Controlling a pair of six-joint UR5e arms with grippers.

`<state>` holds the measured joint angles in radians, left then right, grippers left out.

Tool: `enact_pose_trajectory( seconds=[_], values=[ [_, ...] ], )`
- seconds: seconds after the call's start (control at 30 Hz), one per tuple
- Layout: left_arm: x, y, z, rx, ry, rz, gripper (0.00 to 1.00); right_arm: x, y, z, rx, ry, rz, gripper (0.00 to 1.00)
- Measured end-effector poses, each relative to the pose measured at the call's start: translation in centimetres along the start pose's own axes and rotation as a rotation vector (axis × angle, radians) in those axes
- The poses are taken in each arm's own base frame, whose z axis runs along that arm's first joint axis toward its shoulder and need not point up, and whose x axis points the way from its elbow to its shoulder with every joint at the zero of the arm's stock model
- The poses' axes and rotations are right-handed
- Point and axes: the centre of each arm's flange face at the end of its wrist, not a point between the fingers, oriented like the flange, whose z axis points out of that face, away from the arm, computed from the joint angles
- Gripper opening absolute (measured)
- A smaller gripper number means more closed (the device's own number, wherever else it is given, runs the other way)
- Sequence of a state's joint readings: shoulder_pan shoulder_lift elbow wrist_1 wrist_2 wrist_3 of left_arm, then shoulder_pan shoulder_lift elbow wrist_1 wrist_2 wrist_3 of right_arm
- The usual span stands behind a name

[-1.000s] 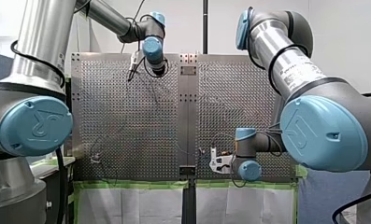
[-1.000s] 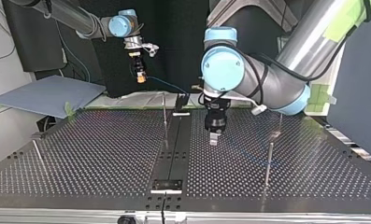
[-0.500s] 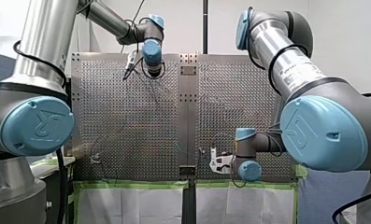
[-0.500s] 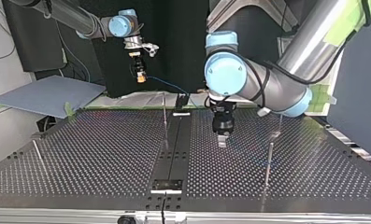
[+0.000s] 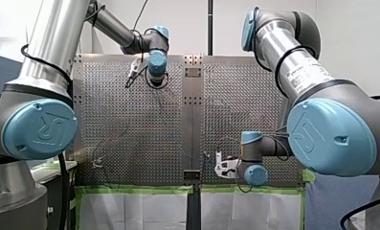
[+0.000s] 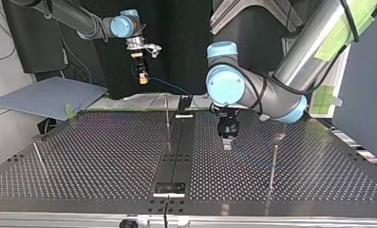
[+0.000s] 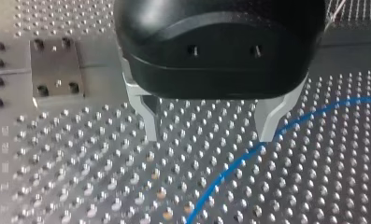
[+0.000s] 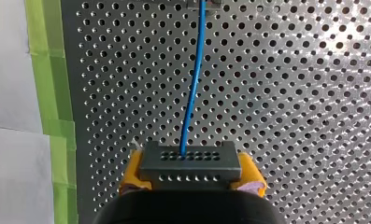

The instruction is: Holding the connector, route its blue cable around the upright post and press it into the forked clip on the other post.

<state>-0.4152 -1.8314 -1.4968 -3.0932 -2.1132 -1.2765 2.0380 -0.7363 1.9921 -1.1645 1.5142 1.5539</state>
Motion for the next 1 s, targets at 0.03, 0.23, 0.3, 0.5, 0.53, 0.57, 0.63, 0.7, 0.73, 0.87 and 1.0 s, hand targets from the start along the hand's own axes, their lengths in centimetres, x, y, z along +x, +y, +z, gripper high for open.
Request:
enact_pose_trajectory(
  seconds=[0.03, 0.23, 0.3, 0.5, 0.53, 0.57, 0.63, 0.7, 0.73, 0.87, 1.0],
  values=[
    [0.0, 0.2, 0.2, -0.012, 0.001, -0.001, 1.00, 0.0, 0.0, 0.0, 0.000, 0.000, 0.000, 0.00],
    [0.9, 0.5, 1.1, -0.067, 0.019, 0.026, 1.00, 0.0, 0.0, 0.0, 0.000, 0.000, -0.001, 0.00],
    [1.2, 0.4, 1.3, -0.074, 0.021, 0.039, 1.00, 0.0, 0.0, 0.0, 0.000, 0.000, -0.001, 0.00],
    [1.2, 0.1, 1.8, -0.072, -0.002, 0.046, 1.00, 0.0, 0.0, 0.0, 0.000, 0.000, -0.002, 0.00],
    [1.1, 0.2, 1.9, -0.074, -0.005, 0.046, 1.00, 0.0, 0.0, 0.0, 0.000, 0.001, -0.002, 0.00],
    [1.1, 0.2, 2.0, -0.077, -0.006, 0.045, 1.00, 0.0, 0.0, 0.0, 0.000, 0.001, -0.002, 0.00],
    [1.1, 0.3, 2.2, -0.083, -0.011, 0.042, 1.00, 0.0, 0.0, 0.0, 0.000, 0.001, -0.002, 0.00],
    [1.1, 0.5, 2.3, -0.091, -0.013, 0.039, 1.00, 0.0, 0.0, 0.0, 0.000, 0.001, -0.003, 0.00],
    [1.1, 0.6, 2.4, -0.100, -0.012, 0.037, 1.00, 0.0, 0.0, 0.0, 0.000, 0.001, -0.003, 0.00],
    [1.1, 0.9, 2.7, -0.119, -0.016, 0.030, 1.00, 0.1, 0.0, 0.0, 0.000, 0.002, -0.003, 0.00],
    [1.6, 0.5, 3.2, -0.114, -0.020, 0.030, 1.00, 0.0, 0.0, 0.0, 0.000, 0.003, -0.003, 0.00]
  ],
)
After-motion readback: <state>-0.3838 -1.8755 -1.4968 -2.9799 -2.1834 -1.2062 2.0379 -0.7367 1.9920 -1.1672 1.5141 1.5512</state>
